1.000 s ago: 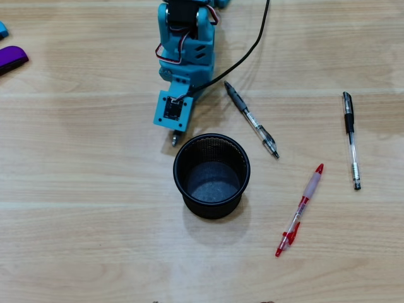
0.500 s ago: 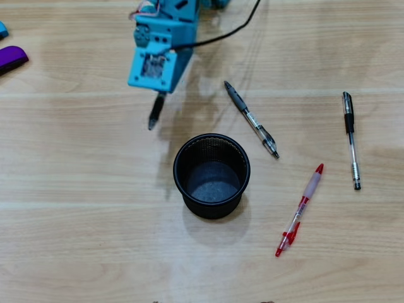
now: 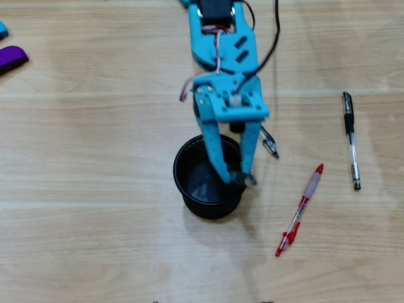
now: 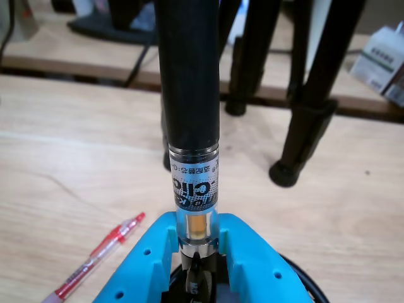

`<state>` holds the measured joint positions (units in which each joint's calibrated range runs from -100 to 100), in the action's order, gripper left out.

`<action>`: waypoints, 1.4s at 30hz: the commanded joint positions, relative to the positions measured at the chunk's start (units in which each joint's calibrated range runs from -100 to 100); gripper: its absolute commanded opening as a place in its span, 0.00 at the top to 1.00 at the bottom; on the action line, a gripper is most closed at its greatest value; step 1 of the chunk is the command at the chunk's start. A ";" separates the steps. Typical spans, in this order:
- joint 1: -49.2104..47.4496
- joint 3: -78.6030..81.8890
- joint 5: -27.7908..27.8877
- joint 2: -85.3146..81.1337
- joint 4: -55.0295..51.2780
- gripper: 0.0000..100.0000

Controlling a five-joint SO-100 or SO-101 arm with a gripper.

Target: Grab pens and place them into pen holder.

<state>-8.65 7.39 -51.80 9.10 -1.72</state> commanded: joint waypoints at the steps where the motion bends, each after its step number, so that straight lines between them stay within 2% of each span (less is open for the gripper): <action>1: 0.11 -1.37 -0.47 0.62 0.05 0.98; 7: 1.72 2.34 -0.47 -0.22 -16.03 0.98; 11: 1.96 2.07 -0.16 -3.86 -29.35 0.86; 13: 2.04 2.16 2.03 -5.63 -31.07 0.80; 15: 2.44 1.80 4.23 -7.58 -31.07 0.78; 20: 2.69 -1.64 5.96 -15.02 -33.56 0.81; 23: 2.52 -2.82 9.67 -20.09 -39.75 0.83; 25: 2.20 -3.27 12.70 -24.06 -47.31 0.83; 28: 0.51 -2.55 15.31 -30.57 -65.02 0.83; 29: -0.06 -2.28 15.63 -32.26 -71.72 0.83; 30: -1.83 -0.56 15.47 -35.05 -84.27 0.83; 33: -5.70 3.70 15.10 -35.98 -96.21 0.83; 35: -8.77 7.23 14.48 -35.89 -96.64 0.83; 38: -13.77 14.83 10.24 -35.81 -93.21 0.83; 42: -16.59 21.53 8.78 -35.73 -84.78 0.79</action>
<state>-23.09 24.92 -41.58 -25.26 -93.20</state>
